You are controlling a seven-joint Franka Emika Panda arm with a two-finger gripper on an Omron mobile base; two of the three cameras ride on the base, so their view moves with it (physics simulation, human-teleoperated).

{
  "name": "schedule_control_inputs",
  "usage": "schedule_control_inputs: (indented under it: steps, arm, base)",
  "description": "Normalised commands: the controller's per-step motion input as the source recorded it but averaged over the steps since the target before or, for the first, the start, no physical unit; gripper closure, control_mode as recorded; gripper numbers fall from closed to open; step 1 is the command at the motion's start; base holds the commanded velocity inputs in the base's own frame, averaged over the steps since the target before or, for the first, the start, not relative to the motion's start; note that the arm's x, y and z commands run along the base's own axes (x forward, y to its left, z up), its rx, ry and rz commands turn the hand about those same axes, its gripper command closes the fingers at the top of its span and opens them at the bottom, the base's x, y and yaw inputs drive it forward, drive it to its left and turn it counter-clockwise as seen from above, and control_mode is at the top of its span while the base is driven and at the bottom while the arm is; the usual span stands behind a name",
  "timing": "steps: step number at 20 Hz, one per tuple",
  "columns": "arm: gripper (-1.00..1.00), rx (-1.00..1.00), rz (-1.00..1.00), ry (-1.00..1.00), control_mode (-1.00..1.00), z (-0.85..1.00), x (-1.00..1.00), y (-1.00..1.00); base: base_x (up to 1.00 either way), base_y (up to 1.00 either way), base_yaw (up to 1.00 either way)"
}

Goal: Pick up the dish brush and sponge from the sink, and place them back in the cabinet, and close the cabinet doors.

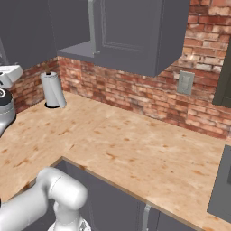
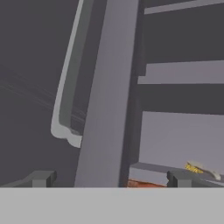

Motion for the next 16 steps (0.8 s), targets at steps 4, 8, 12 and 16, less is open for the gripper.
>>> schedule_control_inputs:
  steps: [4, 8, 12, 16]
  arm:
    - [-1.00, 0.00, 0.00, 0.00, -1.00, -0.07, 0.08, 0.00]
    - [-1.00, 0.00, 0.00, 0.00, -1.00, -0.05, 0.11, 0.00]
    - [-1.00, 0.00, 0.00, 0.00, -1.00, -0.05, 0.10, 0.00]
    - [-1.00, 0.00, 0.00, 0.00, -1.00, -0.07, 0.10, 0.00]
  base:
    - [0.00, 0.00, 0.00]
    - [0.00, 0.00, 0.00]
    - [0.00, 0.00, 0.00]
    - [0.00, 0.00, 0.00]
